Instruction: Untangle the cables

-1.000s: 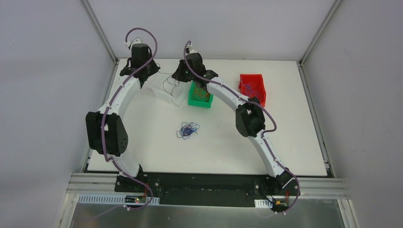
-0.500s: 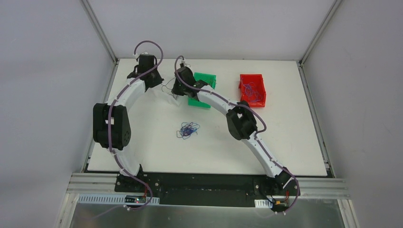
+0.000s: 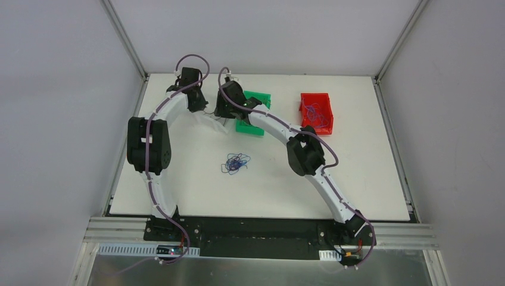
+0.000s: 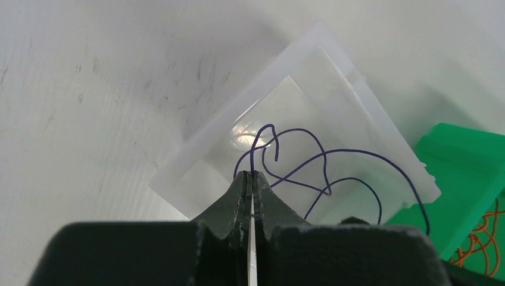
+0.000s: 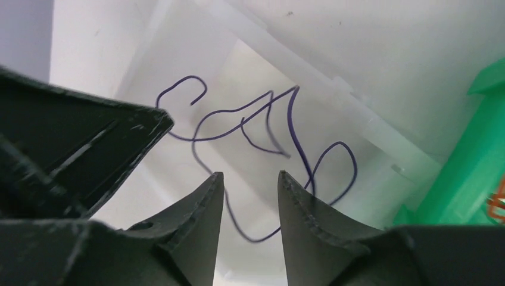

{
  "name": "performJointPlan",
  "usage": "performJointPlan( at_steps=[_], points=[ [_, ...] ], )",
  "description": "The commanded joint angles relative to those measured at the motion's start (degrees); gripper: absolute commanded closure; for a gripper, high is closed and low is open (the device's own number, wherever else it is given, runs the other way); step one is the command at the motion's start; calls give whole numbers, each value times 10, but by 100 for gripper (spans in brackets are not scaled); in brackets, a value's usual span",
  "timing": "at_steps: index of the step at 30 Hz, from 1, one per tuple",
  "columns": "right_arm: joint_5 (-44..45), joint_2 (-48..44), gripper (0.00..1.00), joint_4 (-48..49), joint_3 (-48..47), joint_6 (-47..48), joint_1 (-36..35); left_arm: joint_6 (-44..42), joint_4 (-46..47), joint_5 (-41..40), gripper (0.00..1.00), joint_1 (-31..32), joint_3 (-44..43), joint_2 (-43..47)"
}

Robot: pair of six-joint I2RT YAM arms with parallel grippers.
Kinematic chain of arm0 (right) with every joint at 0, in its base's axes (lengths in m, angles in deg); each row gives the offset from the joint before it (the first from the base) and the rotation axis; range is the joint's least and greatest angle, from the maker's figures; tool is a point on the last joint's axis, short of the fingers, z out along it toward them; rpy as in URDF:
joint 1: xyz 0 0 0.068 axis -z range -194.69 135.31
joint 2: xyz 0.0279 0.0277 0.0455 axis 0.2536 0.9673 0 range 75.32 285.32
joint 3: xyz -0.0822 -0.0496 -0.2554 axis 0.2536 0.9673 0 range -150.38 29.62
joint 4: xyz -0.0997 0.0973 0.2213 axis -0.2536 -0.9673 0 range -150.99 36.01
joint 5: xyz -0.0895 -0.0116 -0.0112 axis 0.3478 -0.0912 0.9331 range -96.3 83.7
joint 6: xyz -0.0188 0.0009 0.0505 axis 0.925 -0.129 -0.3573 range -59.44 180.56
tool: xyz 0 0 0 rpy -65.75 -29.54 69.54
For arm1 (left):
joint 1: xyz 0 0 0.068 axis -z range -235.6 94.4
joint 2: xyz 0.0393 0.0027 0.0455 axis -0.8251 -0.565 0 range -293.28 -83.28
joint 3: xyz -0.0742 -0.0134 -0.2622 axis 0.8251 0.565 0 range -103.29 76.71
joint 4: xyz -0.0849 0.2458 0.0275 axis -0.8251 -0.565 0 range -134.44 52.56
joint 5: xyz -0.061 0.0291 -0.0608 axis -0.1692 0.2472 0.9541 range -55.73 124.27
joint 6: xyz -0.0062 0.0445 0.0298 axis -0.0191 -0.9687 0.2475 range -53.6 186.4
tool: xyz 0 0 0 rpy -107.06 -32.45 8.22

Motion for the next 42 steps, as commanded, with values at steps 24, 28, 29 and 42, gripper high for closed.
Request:
performJointPlan(
  at_steps=[24, 28, 29, 42],
  points=[
    [27, -768, 49, 78, 778, 66, 90, -50, -108, -12, 8, 91, 42, 238],
    [9, -820, 49, 79, 845, 69, 103, -37, -94, -43, 1, 155, 123, 321],
    [7, -829, 49, 81, 858, 67, 104, -27, -85, -28, 1, 163, 144, 338],
    [-46, -854, 48, 138, 944, 40, 107, 30, 10, 8, 1, 247, 392, 459]
  ],
)
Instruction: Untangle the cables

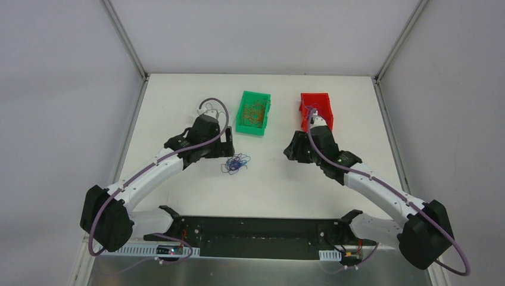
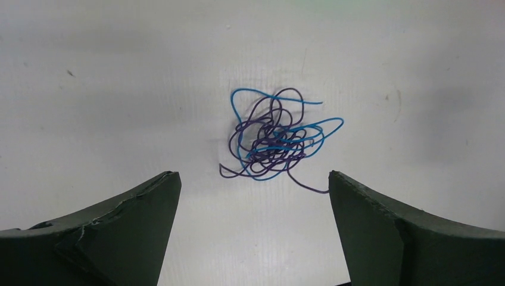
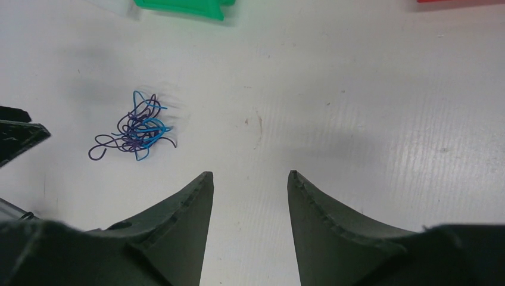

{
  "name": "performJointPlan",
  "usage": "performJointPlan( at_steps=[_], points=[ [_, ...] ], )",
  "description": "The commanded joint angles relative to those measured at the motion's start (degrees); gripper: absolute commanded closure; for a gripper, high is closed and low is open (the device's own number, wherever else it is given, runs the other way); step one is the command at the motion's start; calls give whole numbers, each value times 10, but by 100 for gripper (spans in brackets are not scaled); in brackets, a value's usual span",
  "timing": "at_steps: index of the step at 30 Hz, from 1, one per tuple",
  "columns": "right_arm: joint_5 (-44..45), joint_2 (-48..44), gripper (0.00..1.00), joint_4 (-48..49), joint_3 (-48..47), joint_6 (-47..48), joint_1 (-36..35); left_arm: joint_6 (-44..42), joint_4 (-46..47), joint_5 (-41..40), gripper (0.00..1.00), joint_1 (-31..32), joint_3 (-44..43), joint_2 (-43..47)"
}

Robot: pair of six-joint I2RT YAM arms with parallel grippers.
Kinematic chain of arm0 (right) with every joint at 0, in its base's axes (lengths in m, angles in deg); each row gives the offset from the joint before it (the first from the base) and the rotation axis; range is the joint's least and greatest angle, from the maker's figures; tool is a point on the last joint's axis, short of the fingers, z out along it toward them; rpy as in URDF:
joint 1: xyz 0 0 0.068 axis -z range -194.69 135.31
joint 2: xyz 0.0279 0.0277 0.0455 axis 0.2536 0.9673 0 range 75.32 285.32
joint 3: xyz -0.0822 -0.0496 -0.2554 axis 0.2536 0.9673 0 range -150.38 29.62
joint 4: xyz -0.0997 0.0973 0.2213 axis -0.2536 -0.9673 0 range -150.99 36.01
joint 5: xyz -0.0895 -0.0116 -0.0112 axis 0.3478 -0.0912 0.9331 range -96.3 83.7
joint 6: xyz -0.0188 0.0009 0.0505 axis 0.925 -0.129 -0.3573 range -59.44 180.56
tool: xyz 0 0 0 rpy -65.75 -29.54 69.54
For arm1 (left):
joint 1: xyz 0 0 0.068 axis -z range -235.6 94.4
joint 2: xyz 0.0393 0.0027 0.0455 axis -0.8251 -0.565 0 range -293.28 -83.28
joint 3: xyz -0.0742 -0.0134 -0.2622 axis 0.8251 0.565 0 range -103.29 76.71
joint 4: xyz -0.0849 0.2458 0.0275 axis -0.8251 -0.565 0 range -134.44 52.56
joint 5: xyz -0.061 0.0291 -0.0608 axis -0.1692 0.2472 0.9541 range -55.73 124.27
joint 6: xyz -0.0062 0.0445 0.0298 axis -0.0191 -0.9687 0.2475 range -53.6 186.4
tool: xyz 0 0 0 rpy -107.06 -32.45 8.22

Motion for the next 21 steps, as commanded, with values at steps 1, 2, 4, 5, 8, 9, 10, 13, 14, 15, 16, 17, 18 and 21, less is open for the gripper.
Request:
performJointPlan(
  at_steps=[1, 2, 4, 5, 8, 9, 10, 13, 14, 15, 16, 17, 18, 21],
  points=[
    [-26, -12, 48, 52, 15, -14, 2, 22, 63, 28, 1, 4, 60, 31],
    [-29, -10, 48, 55, 17, -16, 3, 21, 68, 35, 2, 4, 66, 29],
    [-35, -3, 48, 54, 16, -18, 3, 21, 71, 48, 3, 5, 75, 22],
    [-46, -1, 48, 55, 16, -19, 3, 21, 74, 52, 4, 5, 79, 18],
    [-60, 9, 48, 66, 20, -19, 3, 20, 83, 59, 6, 5, 90, 3],
    [-63, 13, 48, 69, 19, -20, 3, 21, 85, 66, 7, 5, 92, -3],
    [-68, 18, 48, 69, 18, -22, 3, 22, 87, 76, 8, 5, 93, -8],
    [-85, 31, 48, 75, 12, -28, 1, 28, 101, 97, 11, 5, 99, -28],
    [-88, 35, 48, 78, 11, -29, 0, 29, 107, 102, 12, 5, 103, -35],
    [-89, 39, 48, 82, 10, -30, -2, 31, 111, 106, 13, 5, 103, -42],
    [-91, 45, 48, 83, 8, -29, -4, 32, 114, 108, 14, 5, 106, -48],
    [-92, 49, 48, 84, 6, -28, -4, 34, 116, 110, 15, 5, 108, -53],
    [-92, 53, 48, 84, 4, -28, -6, 36, 118, 112, 16, 5, 110, -58],
    [-96, 64, 48, 86, -1, -29, -9, 40, 127, 119, 22, 5, 117, -67]
  ],
)
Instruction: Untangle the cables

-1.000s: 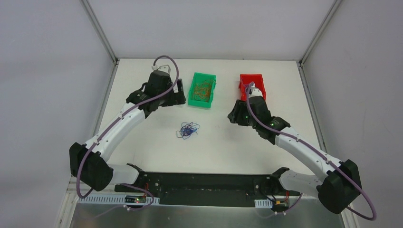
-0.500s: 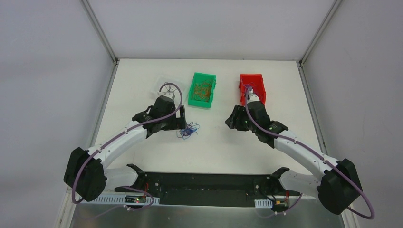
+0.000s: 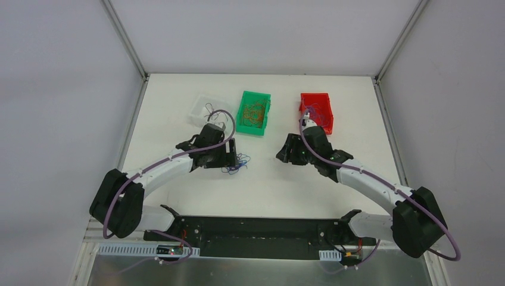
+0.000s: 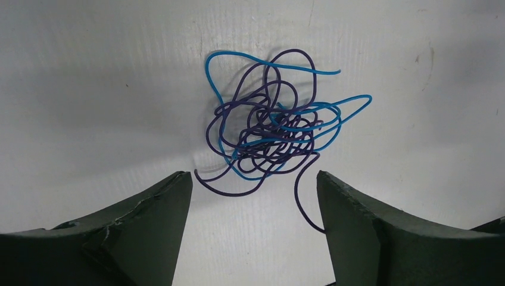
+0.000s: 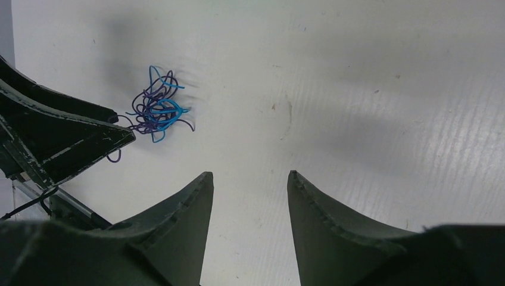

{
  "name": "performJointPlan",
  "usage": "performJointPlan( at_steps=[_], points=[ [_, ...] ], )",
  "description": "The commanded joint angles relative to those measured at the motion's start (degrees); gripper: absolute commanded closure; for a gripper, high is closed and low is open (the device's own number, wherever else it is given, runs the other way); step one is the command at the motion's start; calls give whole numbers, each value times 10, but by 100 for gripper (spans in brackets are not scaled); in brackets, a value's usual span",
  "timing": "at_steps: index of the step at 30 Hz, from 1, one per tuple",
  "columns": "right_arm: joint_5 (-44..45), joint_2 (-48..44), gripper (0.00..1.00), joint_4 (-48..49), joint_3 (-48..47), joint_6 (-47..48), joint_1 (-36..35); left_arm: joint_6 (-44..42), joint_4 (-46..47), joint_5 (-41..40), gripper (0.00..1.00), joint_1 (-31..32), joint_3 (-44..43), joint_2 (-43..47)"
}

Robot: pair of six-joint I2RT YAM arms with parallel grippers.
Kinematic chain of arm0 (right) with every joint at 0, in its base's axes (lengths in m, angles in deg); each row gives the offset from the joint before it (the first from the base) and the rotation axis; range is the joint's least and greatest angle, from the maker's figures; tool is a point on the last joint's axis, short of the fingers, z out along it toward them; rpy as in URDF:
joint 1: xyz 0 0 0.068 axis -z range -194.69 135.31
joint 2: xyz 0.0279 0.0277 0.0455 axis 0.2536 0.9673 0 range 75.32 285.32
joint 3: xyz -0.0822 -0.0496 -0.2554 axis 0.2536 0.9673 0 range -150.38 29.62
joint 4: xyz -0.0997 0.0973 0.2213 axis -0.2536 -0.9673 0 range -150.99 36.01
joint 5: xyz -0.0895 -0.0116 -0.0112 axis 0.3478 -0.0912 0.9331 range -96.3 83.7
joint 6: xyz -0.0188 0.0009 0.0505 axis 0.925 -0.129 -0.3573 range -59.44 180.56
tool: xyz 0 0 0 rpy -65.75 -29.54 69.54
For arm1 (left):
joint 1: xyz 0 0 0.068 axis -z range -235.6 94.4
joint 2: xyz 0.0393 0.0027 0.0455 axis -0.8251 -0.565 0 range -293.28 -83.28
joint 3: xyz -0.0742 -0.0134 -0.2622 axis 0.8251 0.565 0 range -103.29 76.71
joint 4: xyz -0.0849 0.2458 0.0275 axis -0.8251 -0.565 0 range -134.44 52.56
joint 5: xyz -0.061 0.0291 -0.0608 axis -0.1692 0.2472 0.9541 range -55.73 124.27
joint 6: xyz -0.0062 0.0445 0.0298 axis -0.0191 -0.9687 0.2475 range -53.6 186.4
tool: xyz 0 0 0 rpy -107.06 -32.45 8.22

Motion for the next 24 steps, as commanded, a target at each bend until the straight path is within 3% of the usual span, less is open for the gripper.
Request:
performJointPlan(
  at_steps=[1, 5, 12, 16, 19, 24],
  points=[
    [-20, 15, 48, 28, -18, -6, -8, 12, 29, 26, 25, 5, 14, -12],
    [-34, 38, 48, 33, -25, -8, -18, 12, 35, 36, 38, 5, 13, -26],
    [-38, 61, 48, 52, -30, -15, -38, -1, 35, 20, 49, 5, 1, -49],
    [-38, 68, 48, 53, -33, -15, -43, -9, 33, 19, 83, 4, -3, -50],
    [-37, 70, 48, 53, -33, -15, -43, -19, 33, 35, 100, 5, -3, -37],
    [-39, 74, 48, 56, -37, -17, -44, -52, 35, 98, 100, 5, -9, -19]
  ],
)
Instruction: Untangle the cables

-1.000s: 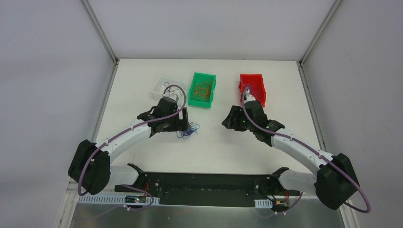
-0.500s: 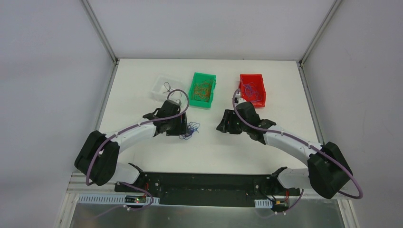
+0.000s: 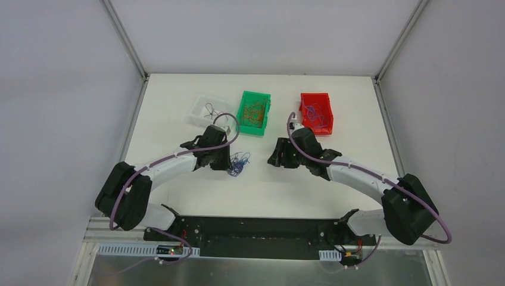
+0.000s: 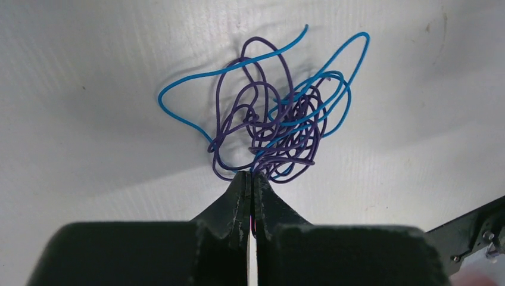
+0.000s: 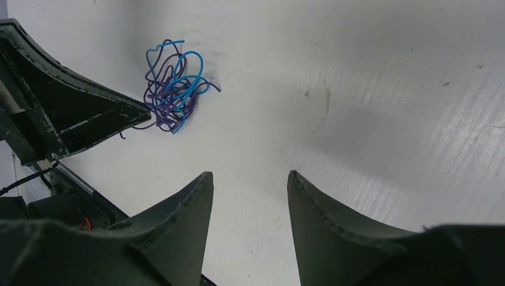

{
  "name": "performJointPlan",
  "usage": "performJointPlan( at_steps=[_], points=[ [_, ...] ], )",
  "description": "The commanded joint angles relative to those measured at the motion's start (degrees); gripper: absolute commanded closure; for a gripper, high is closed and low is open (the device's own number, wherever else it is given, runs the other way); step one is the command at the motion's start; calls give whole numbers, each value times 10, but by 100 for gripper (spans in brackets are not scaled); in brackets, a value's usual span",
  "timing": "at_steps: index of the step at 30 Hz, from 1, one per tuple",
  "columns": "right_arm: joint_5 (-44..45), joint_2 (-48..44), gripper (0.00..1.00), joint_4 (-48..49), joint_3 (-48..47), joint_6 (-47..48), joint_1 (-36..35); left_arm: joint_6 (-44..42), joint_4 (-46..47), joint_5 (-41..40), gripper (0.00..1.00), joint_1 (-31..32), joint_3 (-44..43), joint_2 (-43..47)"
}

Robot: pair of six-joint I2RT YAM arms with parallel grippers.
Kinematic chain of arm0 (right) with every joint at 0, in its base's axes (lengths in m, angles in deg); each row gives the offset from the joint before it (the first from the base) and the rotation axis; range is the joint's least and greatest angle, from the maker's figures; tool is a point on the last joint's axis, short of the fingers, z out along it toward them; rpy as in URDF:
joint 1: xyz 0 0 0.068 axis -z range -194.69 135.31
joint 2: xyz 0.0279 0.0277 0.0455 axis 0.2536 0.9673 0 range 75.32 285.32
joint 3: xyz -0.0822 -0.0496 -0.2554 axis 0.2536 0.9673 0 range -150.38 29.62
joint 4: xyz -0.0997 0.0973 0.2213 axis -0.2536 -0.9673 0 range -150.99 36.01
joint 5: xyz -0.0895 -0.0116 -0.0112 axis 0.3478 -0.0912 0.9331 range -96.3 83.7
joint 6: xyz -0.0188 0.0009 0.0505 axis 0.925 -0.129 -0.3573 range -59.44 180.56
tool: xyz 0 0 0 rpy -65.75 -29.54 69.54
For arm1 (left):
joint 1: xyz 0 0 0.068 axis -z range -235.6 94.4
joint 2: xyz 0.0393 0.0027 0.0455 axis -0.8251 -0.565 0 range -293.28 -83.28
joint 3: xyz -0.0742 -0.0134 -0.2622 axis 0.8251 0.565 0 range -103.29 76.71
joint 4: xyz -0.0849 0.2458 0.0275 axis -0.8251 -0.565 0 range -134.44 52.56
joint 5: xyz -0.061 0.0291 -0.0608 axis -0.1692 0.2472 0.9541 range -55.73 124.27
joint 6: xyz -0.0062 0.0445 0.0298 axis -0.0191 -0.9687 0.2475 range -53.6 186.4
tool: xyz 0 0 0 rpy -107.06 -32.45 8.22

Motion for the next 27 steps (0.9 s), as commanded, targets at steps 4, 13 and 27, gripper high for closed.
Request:
performJointPlan(
  at_steps=[4, 13, 27],
  points=[
    [-11, 7, 48, 25, -30, -13, -3, -46, 11, 100, 100, 10, -26, 39],
    [-1, -6, 48, 25, -22, -19, -3, -75, 23, 159, 100, 58, -41, 50],
    [-1, -18, 48, 13, -12, -21, -4, -76, 6, 94, 47, 65, -22, 78]
  ],
)
